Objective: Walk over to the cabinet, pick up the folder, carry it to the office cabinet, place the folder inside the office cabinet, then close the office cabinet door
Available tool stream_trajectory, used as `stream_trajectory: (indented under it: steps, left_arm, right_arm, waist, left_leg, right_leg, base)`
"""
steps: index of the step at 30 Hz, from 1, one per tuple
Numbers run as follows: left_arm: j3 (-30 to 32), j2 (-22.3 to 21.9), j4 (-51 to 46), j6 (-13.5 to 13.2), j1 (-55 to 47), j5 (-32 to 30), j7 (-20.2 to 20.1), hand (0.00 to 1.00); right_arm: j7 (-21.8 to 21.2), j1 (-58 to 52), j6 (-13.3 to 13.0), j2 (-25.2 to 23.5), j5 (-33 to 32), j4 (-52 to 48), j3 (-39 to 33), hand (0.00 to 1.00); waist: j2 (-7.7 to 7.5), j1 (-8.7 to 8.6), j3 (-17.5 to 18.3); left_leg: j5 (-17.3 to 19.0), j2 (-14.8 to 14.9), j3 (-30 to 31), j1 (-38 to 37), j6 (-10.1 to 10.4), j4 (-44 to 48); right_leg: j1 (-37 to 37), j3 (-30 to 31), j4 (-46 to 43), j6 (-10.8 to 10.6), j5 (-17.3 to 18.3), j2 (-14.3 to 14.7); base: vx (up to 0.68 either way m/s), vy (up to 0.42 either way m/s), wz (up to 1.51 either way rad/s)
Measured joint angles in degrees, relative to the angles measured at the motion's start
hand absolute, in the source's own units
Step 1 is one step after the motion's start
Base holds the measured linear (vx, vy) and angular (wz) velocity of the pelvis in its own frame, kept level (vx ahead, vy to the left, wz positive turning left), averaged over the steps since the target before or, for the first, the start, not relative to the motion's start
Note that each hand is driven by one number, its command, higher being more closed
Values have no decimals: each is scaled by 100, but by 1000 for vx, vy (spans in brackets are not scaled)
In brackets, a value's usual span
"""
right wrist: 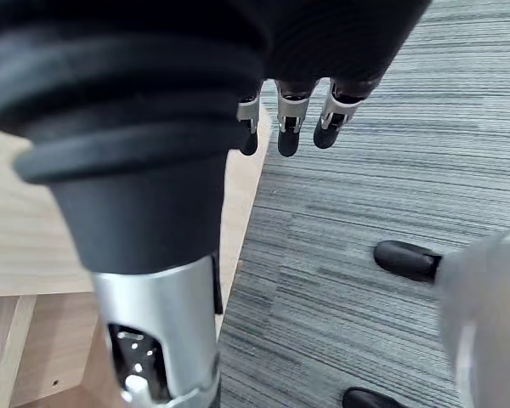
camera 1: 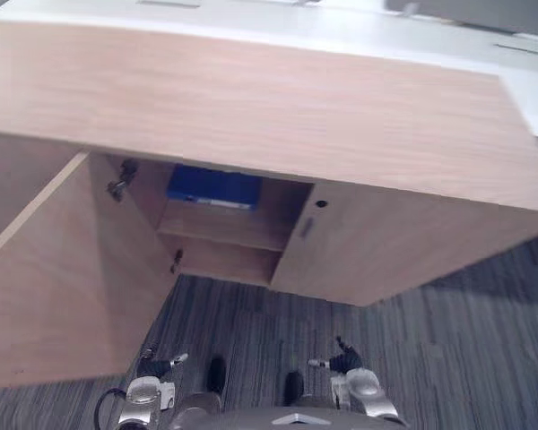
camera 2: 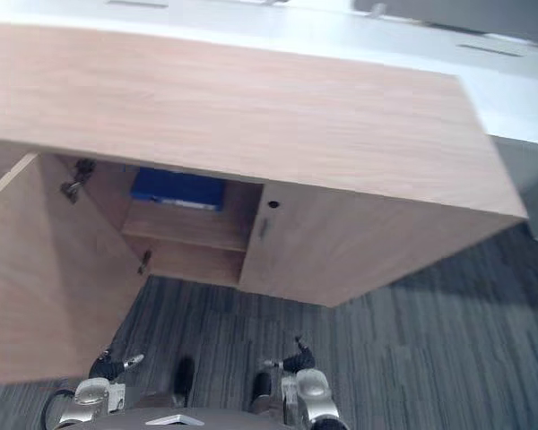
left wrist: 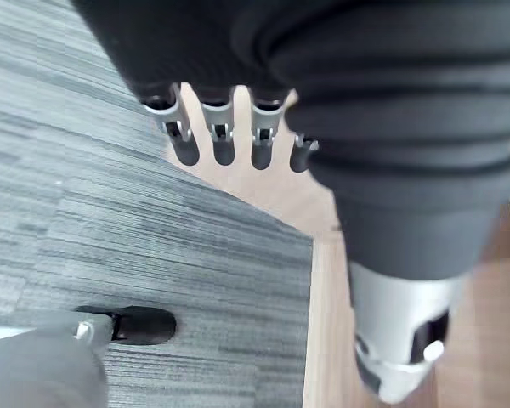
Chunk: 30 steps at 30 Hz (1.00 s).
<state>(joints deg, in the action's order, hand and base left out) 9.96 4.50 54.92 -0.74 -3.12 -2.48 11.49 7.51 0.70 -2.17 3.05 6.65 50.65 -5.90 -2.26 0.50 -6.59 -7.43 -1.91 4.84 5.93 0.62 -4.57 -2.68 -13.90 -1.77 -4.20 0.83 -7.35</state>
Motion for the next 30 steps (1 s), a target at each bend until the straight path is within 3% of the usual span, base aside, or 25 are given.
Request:
stream_trajectory:
  steps: [1, 2, 4, 5, 9, 10, 11, 12, 14, 21, 30]
  left_arm:
    - [40, -30, -53, -5, -5, 58, 36, 0]
    - [71, -59, -74, -12, -1, 73, 40, 0]
    - [374, -224, -67, -27, -50, 184, 74, 0]
    - [427, -270, -70, -28, -83, 211, 90, 0]
    - [465, -270, -94, -44, -166, 262, 211, 0]
    - [475, -273, -131, -46, -154, 333, 263, 0]
    - [539, -278, -181, -46, -167, 373, 334, 0]
    - [595, -271, -219, -48, -189, 412, 352, 0]
    - [740, -217, -297, -60, -219, 490, 498, 0]
    - [1652, -83, -1392, -237, -513, 866, 1111, 0]
    - [1935, -108, -2158, -423, -731, 1134, 1509, 0]
  right_arm:
    - [66, 41, -18, -31, -37, -53, 6, 0]
    - [71, 39, -21, -45, -56, -79, 7, 0]
    - [110, -38, -28, -158, -82, -198, -61, 0]
    - [125, -132, -34, -167, -98, -265, -126, 0]
    - [142, -526, -8, -257, -191, -230, -270, 0]
    - [155, -548, 2, -262, -191, -214, -359, 0]
    - [190, -554, 4, -254, -191, -213, -393, 0]
    - [197, -561, 4, -250, -191, -212, -394, 0]
    - [264, -524, 3, -255, -192, -196, -389, 0]
    - [402, -381, -16, -240, -186, -194, -382, 0]
    - [517, -505, -16, -247, -168, -203, -327, 0]
  waist:
    - [11, -32, -4]
    - [20, -38, -6]
    - [-93, -42, -72]
    - [-33, -56, -62]
    - [-69, -134, 174]
    - [-12, -147, 139]
    - [-68, -156, 169]
    - [-2, -150, 143]
    - [-29, -107, 153]
    - [134, -28, 101]
    - [124, 65, 82]
  left_leg:
    - [-159, -4, -132, 144, 45, -6]
    - [-24, 45, -318, 179, 88, 0]
    - [643, 221, -1380, 255, -150, 781]
    - [692, 285, -1445, 168, -102, 854]
    - [312, 147, -1165, -244, -66, -42]
    - [307, 129, -1114, -251, -67, -43]
    - [304, 116, -1088, -312, -75, -43]
    - [302, 112, -1077, -333, -77, -43]
    - [277, 106, -1056, -462, -114, -44]
    - [291, 189, -942, -738, -88, -48]
    - [317, 274, -949, -901, -9, -50]
  right_leg:
    - [-110, -55, -183, 104, 126, -38]
    - [-139, -136, -213, 93, 142, -84]
    - [-83, -258, -489, -65, 357, -179]
    - [-32, -258, -578, -38, 483, -151]
    - [108, -244, -480, -71, 564, -118]
    - [160, -246, -436, -70, 563, -110]
    - [259, -240, -388, -48, 547, -98]
    - [293, -239, -372, -48, 547, -96]
    - [464, -244, -333, -49, 541, -77]
    - [883, -388, -200, -28, 539, 65]
    - [1075, -398, -168, 19, 558, 138]
  base:
    - [-122, 0, 94]
    - [-122, 52, 74]
    - [-41, 29, 31]
    - [43, -42, 29]
    - [24, -6, 25]
    - [19, 16, 28]
    - [30, 16, 16]
    - [57, 6, 10]
    - [54, -10, 5]
    - [19, -39, 9]
    - [-28, -31, 1]
